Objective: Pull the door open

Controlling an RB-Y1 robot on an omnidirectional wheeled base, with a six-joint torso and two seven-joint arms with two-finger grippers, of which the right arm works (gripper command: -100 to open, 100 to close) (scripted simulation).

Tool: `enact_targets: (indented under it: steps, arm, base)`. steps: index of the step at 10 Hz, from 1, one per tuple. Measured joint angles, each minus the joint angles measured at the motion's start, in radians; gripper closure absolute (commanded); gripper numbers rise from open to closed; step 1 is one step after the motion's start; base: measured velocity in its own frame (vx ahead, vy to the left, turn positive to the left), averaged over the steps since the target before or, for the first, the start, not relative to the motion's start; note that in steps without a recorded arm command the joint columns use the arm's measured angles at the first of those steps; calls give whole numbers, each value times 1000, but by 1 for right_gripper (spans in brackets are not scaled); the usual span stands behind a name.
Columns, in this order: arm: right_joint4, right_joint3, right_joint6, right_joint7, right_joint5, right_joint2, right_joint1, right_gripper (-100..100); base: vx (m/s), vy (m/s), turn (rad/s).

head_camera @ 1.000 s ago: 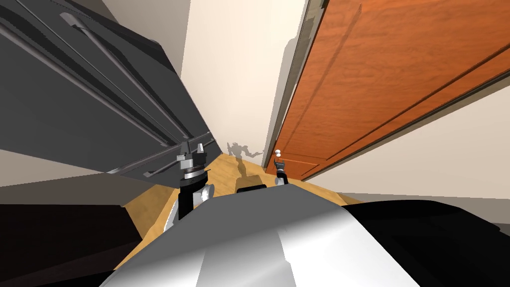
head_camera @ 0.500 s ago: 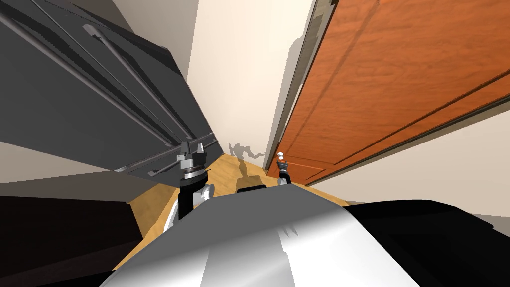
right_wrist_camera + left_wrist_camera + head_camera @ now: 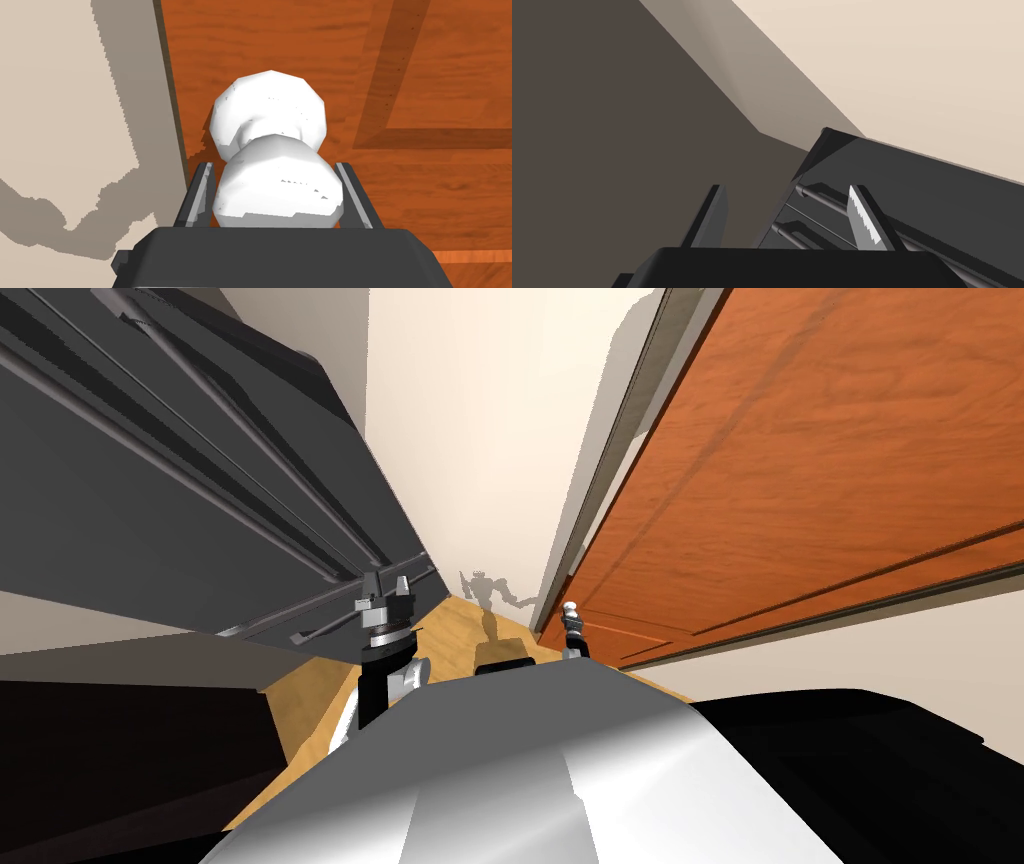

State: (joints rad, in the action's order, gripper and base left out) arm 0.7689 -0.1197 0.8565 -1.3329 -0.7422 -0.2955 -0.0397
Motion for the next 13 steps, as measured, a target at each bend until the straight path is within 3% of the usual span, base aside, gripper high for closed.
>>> enact_targets:
  steps: [5, 8, 13]
  arm:
    - [-2, -2, -4, 2, 1, 2, -2, 100]
    - [17, -32, -1, -33, 10, -25, -14, 100]
    - [27, -112, 11, -125, 36, -77, -45, 100]
  base:
    - [-36, -5, 31]
    - [-229, -22, 128]
    - [-229, -29, 133]
